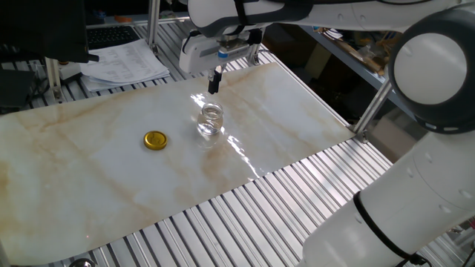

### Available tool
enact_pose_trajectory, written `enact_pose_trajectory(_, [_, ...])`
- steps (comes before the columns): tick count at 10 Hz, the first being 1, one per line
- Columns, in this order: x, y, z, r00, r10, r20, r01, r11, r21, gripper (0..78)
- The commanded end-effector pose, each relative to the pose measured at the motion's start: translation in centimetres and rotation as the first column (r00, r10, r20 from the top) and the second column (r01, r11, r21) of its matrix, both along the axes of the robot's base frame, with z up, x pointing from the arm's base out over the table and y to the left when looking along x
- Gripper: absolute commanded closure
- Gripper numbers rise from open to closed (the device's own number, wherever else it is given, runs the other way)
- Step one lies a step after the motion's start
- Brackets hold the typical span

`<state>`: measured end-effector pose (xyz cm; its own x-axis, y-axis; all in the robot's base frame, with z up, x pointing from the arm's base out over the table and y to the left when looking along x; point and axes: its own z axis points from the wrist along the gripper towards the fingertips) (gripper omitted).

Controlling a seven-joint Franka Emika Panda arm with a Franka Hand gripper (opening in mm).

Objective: Screw the lid onto the jar

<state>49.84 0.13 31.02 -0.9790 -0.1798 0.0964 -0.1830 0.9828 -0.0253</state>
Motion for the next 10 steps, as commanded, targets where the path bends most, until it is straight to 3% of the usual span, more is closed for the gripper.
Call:
enact_pose_trajectory(1, [0.06, -0.01, 0.14, 1.000, -0.001, 0.003, 0.001, 1.000, 0.000, 77.6])
enact_pose_trajectory(10, [0.02, -0.01, -0.06, 1.000, -0.015, -0.004, 0.015, 1.000, -0.004, 77.6])
